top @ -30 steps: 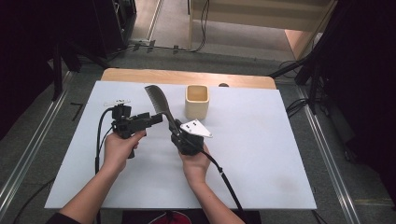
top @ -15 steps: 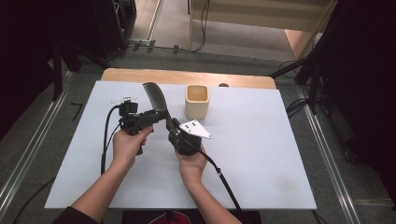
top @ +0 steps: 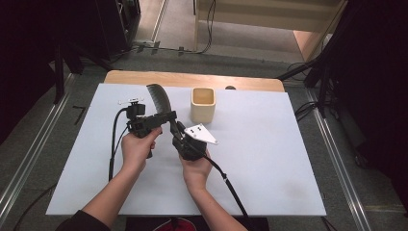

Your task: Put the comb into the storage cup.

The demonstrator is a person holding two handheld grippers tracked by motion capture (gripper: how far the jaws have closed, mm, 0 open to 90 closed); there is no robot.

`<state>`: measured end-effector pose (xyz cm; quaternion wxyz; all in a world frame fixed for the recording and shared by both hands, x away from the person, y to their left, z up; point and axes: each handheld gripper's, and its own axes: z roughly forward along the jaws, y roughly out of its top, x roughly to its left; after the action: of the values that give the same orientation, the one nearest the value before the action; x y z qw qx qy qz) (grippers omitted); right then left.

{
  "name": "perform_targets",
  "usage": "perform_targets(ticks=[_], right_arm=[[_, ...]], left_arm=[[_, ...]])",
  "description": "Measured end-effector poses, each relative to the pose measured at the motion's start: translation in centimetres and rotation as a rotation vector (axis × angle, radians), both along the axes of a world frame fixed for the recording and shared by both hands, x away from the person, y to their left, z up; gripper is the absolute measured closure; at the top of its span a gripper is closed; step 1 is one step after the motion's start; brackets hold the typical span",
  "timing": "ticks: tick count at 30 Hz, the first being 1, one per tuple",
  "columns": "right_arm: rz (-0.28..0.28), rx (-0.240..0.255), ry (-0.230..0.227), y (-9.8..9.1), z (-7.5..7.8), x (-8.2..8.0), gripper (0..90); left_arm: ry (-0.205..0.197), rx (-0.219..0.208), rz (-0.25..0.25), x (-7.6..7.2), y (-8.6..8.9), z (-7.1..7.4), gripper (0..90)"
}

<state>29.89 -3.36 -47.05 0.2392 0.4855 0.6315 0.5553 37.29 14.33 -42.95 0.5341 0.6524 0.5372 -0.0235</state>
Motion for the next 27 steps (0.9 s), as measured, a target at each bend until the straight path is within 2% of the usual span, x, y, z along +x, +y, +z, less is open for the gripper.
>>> perform_targets(ticks=[3, 5, 7, 9, 12, 13, 22, 27], right_arm=[[0.005, 0.006, -0.002, 0.14, -0.04, -0.05, 70.1], [0.007, 0.005, -0.004, 0.18, -0.07, -0.06, 70.1], [0.011, 0.006, -0.003, 0.19, -0.14, -0.03, 70.1], [0.013, 0.009, -0.002, 0.26, -0.15, -0.08, 70.1], [0.012, 0.008, -0.011, 0.27, -0.12, -0.11, 70.1], [0.013, 0.007, -0.012, 0.25, -0.13, -0.09, 70.1], [0.02, 0.01, -0.007, 0.25, -0.39, 0.01, 70.1], [0.025, 0.005, -0.01, 0.26, -0.42, 0.04, 70.0]], left_arm=[[0.016, -0.023, -0.005, 0.15, 0.06, -0.1, 49.5], [0.015, -0.022, 0.001, 0.14, 0.13, -0.12, 52.7], [0.032, -0.027, -0.01, 0.22, 0.14, -0.2, 57.0], [0.036, -0.019, -0.01, 0.22, 0.12, -0.24, 60.9], [0.047, -0.03, -0.009, 0.28, 0.23, -0.25, 66.1], [0.057, -0.045, -0.01, 0.32, 0.3, -0.29, 66.7], [0.072, -0.071, -0.013, 0.3, 0.43, -0.22, 71.7], [0.093, -0.105, -0.013, 0.37, 0.64, -0.31, 73.0]])
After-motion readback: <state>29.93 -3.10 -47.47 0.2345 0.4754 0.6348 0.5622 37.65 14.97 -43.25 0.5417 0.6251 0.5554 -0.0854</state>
